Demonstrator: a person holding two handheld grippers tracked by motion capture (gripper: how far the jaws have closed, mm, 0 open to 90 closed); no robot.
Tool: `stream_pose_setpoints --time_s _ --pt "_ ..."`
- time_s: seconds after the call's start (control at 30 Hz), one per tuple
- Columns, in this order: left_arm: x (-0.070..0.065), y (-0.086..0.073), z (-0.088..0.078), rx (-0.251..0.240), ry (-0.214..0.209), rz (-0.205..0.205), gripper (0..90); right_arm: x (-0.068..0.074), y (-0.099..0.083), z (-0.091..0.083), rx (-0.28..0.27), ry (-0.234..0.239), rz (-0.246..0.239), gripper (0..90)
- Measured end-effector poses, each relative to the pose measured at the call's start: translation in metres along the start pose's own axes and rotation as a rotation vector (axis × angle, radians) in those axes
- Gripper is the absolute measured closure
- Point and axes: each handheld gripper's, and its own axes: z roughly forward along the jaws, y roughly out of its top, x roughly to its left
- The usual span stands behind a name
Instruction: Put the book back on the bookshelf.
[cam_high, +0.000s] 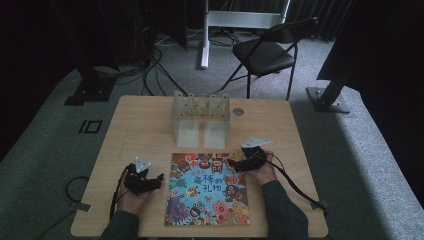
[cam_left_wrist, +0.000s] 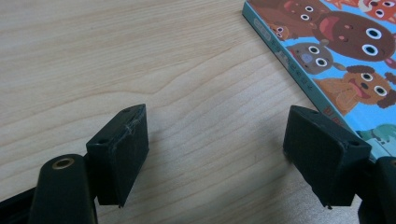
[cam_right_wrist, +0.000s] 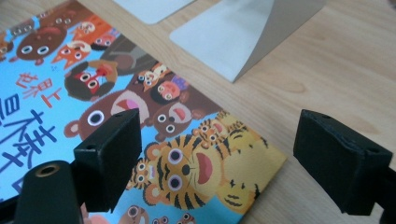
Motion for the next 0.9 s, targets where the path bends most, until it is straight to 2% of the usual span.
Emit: stream_pose_setpoints --time_s 0.13,0.33,0.5,0.73,0.8,0.87,0.9 --pt "0.000 0.000 0.001 0.001 -0.010 0.012 19.2 0.000 -0.003 0.006 0.020 0.000 0.004 15.2" --pt "-0.001 -0.001 0.001 -0.004 -0.010 0.010 19.4 -0.001 -0.006 0.012 0.032 -0.006 0.002 14.8" --pt "-0.001 -0.001 0.000 -0.003 -0.010 0.011 19.6 -0.007 -0.010 0.012 0.028 -0.008 0.042 14.8" --pt "-0.002 -0.001 0.000 -0.011 -0.014 0.012 23.4 -0.008 -0.012 0.015 0.022 0.017 0.053 15.1" --pt "-0.004 0.001 -0.002 0.009 -0.006 0.000 24.9 -0.008 -0.012 0.016 0.019 0.020 0.057 15.2" --pt "-0.007 0.002 -0.003 0.015 -0.003 0.022 29.3 -0.008 -0.011 0.015 0.020 0.026 0.065 15.8" --pt "-0.010 0.002 -0.003 0.018 -0.019 0.033 29.3 -0.009 -0.011 0.015 0.016 0.032 0.069 15.8"
